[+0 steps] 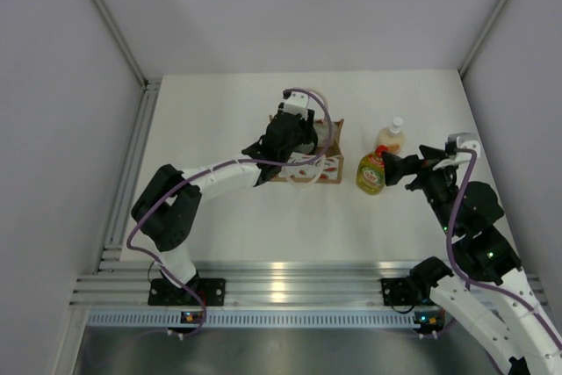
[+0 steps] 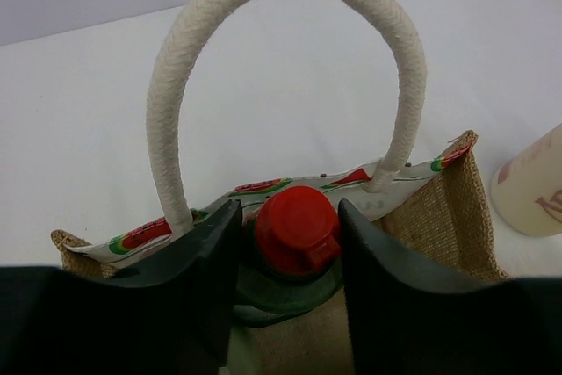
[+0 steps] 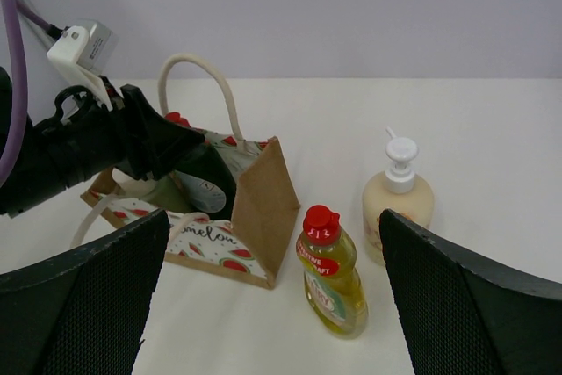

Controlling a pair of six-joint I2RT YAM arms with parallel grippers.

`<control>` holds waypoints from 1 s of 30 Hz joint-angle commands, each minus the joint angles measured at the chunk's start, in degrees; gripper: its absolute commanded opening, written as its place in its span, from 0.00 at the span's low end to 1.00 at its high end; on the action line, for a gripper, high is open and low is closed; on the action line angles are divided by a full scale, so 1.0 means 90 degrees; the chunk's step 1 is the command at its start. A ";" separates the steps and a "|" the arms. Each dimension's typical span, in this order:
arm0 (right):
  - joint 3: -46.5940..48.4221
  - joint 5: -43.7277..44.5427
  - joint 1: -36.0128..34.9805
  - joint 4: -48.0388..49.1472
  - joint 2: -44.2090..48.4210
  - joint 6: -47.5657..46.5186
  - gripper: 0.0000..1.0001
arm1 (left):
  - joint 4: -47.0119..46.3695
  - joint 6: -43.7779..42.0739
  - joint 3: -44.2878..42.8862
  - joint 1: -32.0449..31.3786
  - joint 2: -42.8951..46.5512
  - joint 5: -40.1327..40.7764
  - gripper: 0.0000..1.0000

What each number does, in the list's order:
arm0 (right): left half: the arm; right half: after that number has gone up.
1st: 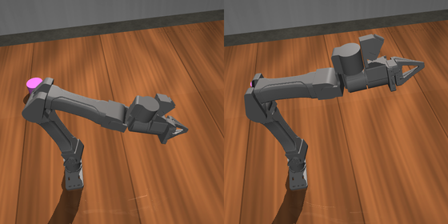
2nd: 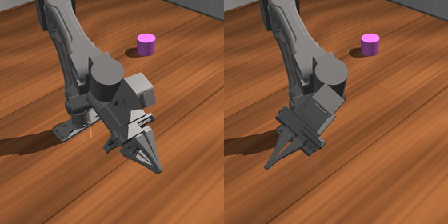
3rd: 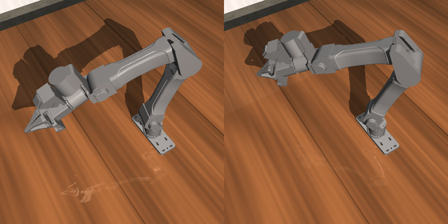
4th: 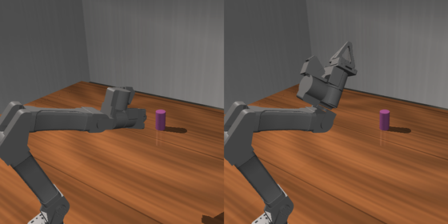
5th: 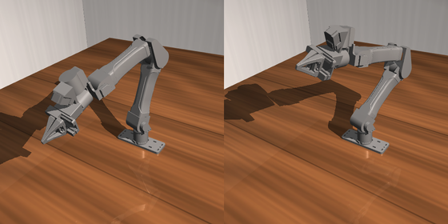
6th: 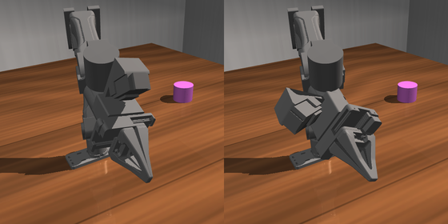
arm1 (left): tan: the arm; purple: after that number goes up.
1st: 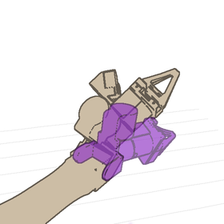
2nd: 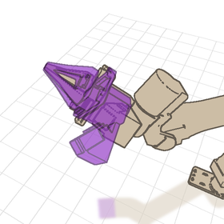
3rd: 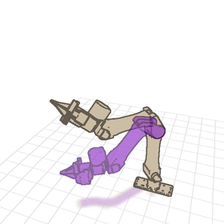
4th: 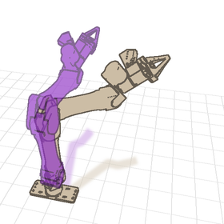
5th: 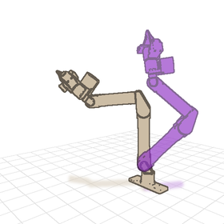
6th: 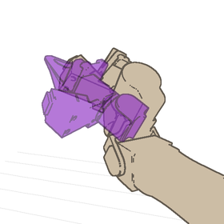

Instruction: Take the personal care products out of the canvas bag

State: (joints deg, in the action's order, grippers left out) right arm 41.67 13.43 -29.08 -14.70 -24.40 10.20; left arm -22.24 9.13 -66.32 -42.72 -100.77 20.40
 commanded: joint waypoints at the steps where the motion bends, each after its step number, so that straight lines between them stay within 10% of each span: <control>1: 0.0194 0.0089 -0.0021 -0.0095 0.0055 -0.0068 0.99 | -0.0517 -0.0067 0.0006 -0.0048 0.0074 0.0145 0.35; 12: 0.0194 0.0080 -0.0011 -0.0086 0.0006 -0.0068 1.00 | -0.0644 -0.0106 -0.0052 -0.0126 0.0289 0.0125 0.00; 30: 0.0165 0.0197 -0.0021 -0.0086 0.0065 -0.0088 1.00 | -0.0840 -0.0067 -0.0111 -0.0205 0.0679 0.0135 0.00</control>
State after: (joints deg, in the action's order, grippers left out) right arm 41.67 13.96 -29.08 -14.72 -24.38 10.07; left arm -23.62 7.11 -65.98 -43.90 -99.26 21.96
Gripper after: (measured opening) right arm 0.993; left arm 0.418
